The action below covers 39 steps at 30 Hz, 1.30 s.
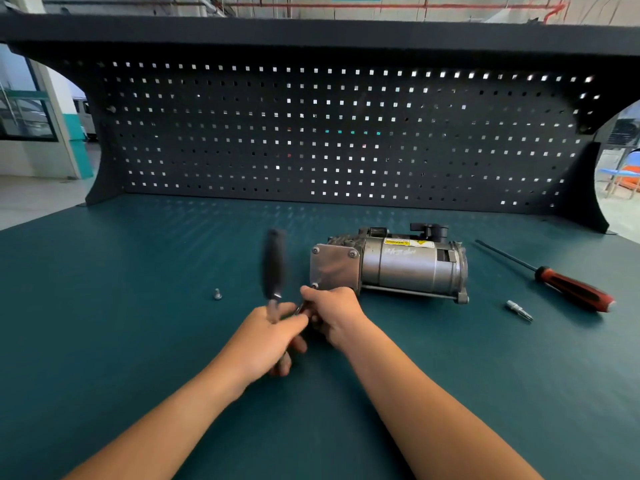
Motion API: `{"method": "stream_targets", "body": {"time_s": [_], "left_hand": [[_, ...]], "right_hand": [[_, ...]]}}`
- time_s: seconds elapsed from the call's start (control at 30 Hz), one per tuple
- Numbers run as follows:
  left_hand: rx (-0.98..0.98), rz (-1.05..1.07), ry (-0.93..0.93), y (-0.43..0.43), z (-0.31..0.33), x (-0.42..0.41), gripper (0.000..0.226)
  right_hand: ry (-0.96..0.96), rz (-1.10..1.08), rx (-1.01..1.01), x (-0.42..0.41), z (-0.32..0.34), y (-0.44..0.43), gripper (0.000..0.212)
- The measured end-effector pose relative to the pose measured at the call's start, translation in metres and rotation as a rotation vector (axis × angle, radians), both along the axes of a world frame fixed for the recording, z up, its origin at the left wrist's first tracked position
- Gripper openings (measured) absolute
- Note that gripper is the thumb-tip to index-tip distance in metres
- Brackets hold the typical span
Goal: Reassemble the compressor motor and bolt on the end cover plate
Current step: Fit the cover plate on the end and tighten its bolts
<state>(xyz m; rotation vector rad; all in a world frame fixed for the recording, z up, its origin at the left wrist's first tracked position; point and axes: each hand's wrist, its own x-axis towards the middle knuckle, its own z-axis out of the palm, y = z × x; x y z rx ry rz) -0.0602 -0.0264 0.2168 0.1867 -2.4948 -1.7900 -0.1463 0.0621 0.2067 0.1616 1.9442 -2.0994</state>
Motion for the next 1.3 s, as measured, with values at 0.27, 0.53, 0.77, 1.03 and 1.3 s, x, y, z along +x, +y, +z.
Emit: {"method": "stream_targets", "body": {"time_s": [0.27,0.53,0.77,1.03,1.3], "left_hand": [[0.787,0.128,-0.182,-0.011,0.01,-0.006,0.019],[-0.987,0.044,0.262,-0.006,-0.006,0.0,0.035],[0.735,0.178,-0.166,-0.002,0.0,-0.002,0.027],[0.227,0.184,0.008,-0.014,0.005,-0.01,0.008],[-0.578,0.15,0.235,-0.013,-0.009,-0.005,0.05]], "right_hand": [[-0.027,0.062,-0.008,-0.001,0.001,0.001,0.024],[0.139,0.08,0.293,-0.004,-0.005,-0.011,0.034],[-0.103,0.106,-0.133,-0.005,-0.003,-0.008,0.019],[0.209,0.117,0.328,-0.004,-0.005,0.0,0.04],[0.047,0.048,0.139,-0.011,-0.002,-0.007,0.016]]}}
